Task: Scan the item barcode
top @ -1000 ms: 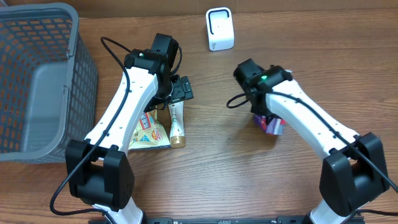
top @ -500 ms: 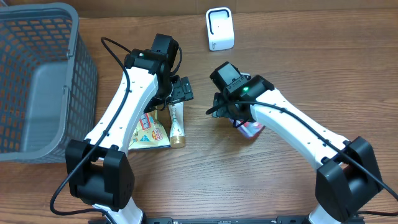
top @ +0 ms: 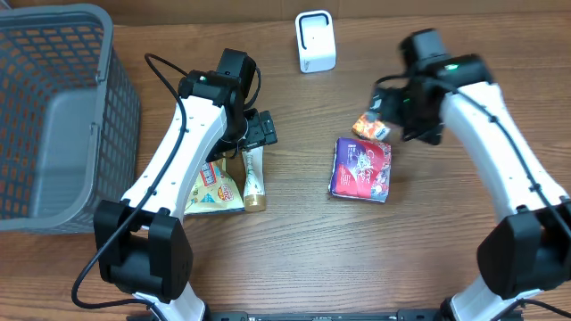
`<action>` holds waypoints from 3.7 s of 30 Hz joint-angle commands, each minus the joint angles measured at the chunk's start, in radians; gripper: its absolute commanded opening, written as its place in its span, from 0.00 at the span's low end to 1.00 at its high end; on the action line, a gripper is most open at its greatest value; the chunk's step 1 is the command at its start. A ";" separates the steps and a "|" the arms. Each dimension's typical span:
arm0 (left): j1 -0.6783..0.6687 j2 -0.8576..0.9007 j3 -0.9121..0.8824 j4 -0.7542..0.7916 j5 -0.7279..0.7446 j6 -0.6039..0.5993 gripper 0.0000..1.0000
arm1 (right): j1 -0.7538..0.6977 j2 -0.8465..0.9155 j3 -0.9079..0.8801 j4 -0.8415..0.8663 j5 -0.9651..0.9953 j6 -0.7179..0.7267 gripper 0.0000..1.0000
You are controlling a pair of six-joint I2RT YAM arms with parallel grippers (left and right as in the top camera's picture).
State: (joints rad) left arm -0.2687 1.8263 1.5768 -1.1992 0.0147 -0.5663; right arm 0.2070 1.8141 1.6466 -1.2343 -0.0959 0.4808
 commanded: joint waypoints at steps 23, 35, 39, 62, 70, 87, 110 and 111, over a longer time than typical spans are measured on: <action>-0.008 0.002 -0.005 -0.001 0.004 0.021 1.00 | -0.078 -0.024 -0.490 0.342 -0.265 -0.070 0.52; -0.008 0.002 -0.005 -0.001 0.004 0.021 1.00 | -0.079 -0.025 -0.547 0.444 -0.354 -0.060 0.04; -0.008 0.002 -0.005 0.000 0.003 0.021 1.00 | -0.079 -0.026 -0.516 0.443 -0.441 -0.063 0.04; -0.007 0.002 -0.005 0.060 0.001 0.020 1.00 | -0.081 -0.007 -0.368 1.291 -0.418 0.556 0.04; -0.007 0.002 -0.005 0.060 0.001 0.021 1.00 | -0.059 0.196 -0.054 1.220 -0.352 0.542 0.04; -0.006 0.002 -0.005 0.060 0.002 0.020 1.00 | -0.008 0.494 0.378 1.020 -0.393 0.427 0.04; -0.007 0.002 -0.005 0.060 0.001 0.020 1.00 | -0.284 0.443 0.887 0.237 -0.196 0.024 0.36; -0.007 0.002 -0.005 0.060 0.001 0.020 1.00 | -0.288 0.443 0.886 0.214 -0.196 -0.001 0.50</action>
State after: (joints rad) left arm -0.2687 1.8263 1.5768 -1.1389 0.0143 -0.5659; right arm -0.0635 2.2910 2.5027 -0.9710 -0.3328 0.6170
